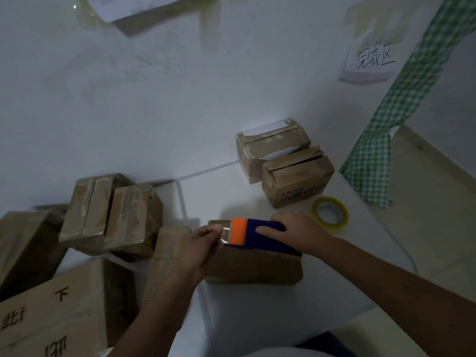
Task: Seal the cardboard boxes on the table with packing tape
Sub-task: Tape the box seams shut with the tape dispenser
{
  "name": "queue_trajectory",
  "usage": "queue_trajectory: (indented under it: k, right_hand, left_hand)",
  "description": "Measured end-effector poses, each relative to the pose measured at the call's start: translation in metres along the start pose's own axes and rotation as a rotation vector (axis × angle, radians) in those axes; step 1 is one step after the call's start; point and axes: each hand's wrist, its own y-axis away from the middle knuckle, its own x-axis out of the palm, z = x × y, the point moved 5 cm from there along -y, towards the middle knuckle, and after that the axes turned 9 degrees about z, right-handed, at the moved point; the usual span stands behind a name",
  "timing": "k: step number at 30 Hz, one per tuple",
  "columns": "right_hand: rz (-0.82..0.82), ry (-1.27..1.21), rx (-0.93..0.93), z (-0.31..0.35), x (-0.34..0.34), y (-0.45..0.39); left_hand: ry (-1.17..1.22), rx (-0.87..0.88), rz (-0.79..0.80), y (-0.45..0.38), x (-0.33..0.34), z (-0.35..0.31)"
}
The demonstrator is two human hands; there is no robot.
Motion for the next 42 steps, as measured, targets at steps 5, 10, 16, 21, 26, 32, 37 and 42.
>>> queue_trajectory:
  k: [5,10,16,21,26,32,37,42]
  right_hand:
    - [0.084,0.160,0.023,-0.014,-0.003,-0.005]
    - [0.092,0.240,0.096,-0.017,0.005,-0.010]
    - [0.088,0.257,0.156,-0.018,0.014,-0.015]
    - [0.089,0.285,0.187,-0.022,0.020,-0.018]
    - [0.102,0.297,0.199,-0.022,0.023,-0.021]
    - [0.117,0.322,0.202,-0.017,0.022,-0.024]
    - [0.136,0.325,0.221,-0.016,0.021,-0.022]
    - [0.144,0.334,0.226,-0.012,0.022,-0.023]
  left_hand:
    - [0.094,0.083,-0.270,0.008,-0.058,-0.006]
    - [0.023,0.011,-0.231,0.004,-0.065,0.002]
    - [-0.130,0.047,-0.262,-0.010,-0.064,0.006]
    - [-0.172,-0.026,-0.317,-0.017,-0.061,0.024]
    - [-0.372,-0.079,-0.311,-0.022,-0.052,0.036]
    - [-0.724,-0.058,-0.256,-0.033,-0.055,0.032]
    - [-1.001,-0.079,-0.169,-0.042,-0.056,0.036]
    - [-0.927,0.063,-0.269,-0.038,-0.055,0.021]
